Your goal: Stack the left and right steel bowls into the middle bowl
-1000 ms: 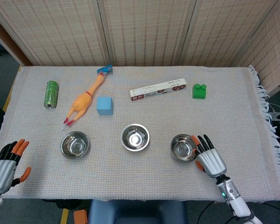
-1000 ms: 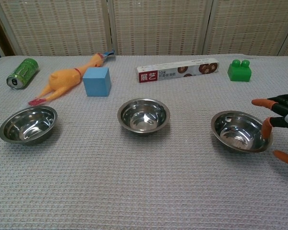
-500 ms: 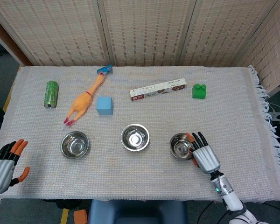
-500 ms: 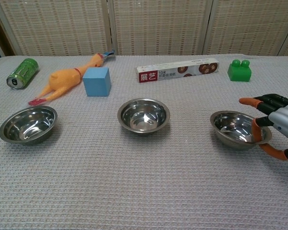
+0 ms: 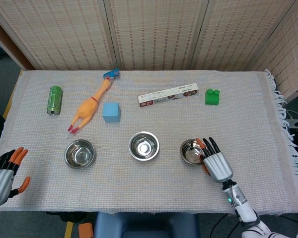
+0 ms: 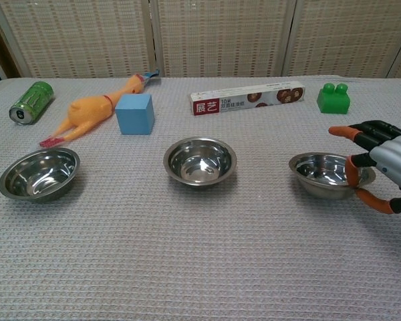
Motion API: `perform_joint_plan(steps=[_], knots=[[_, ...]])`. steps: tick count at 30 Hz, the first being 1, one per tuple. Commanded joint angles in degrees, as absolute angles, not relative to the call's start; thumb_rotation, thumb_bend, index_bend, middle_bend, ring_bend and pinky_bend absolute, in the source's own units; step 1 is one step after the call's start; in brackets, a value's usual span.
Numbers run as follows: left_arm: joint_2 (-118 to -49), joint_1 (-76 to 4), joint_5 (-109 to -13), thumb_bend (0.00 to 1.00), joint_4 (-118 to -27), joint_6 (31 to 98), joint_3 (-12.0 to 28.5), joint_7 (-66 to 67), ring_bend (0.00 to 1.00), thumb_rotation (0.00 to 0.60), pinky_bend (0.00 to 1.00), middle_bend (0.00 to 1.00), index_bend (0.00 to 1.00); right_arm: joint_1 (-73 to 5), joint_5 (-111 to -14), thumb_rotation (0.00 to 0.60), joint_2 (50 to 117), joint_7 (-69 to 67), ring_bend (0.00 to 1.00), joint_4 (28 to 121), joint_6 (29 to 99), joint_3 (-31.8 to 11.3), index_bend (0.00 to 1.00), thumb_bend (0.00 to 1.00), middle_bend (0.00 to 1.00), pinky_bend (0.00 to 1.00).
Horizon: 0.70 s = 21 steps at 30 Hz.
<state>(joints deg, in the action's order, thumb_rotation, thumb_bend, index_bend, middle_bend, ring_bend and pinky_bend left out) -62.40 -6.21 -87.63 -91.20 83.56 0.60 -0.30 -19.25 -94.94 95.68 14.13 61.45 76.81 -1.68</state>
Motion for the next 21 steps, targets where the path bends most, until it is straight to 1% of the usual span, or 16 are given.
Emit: perform_joint_plan(steps=[1,9,12,18,21], knots=[[-62.4,-6.2,-87.6,0.40,-91.2,83.5,0.6,-0.3,0.00,0.600,0.08,0.00,0.00,-19.9,-94.9,0.600,94.1,15.3,0.00,63.9,77.8,-2.8,0.65,0.47,0.03,0.00],[-62.2,-6.2,-87.3,0.40,-91.2,83.6,0.8,-0.8,0.00,0.600,0.08,0.00,0.00,-21.8,-95.4,0.600,91.0,19.4,0.00,71.1,79.6,-5.3,0.65,0.47,0.03,0.00],[-62.1,-6.2,-87.2,0.40,-91.2,83.6,0.9,-1.1,0.00,0.600,0.08,0.00,0.00,-22.9,-95.4,0.600,90.7,20.4,0.00,73.4,79.2,-6.3,0.65,0.47,0.04,0.00],[-61.9,-6.2,-86.7,0.40,-91.1,83.3,1.1,-1.8,0.00,0.600,0.08,0.00,0.00,-26.2,-96.0,0.600,93.4,22.0,0.00,74.8,78.7,-8.4,0.65,0.47,0.05,0.00],[-61.8,-6.3,-86.6,0.40,-91.0,83.2,1.2,-1.9,0.00,0.600,0.08,0.00,0.00,-26.8,-95.8,0.600,94.1,22.2,0.00,74.8,78.3,-8.8,0.65,0.47,0.05,0.00]])
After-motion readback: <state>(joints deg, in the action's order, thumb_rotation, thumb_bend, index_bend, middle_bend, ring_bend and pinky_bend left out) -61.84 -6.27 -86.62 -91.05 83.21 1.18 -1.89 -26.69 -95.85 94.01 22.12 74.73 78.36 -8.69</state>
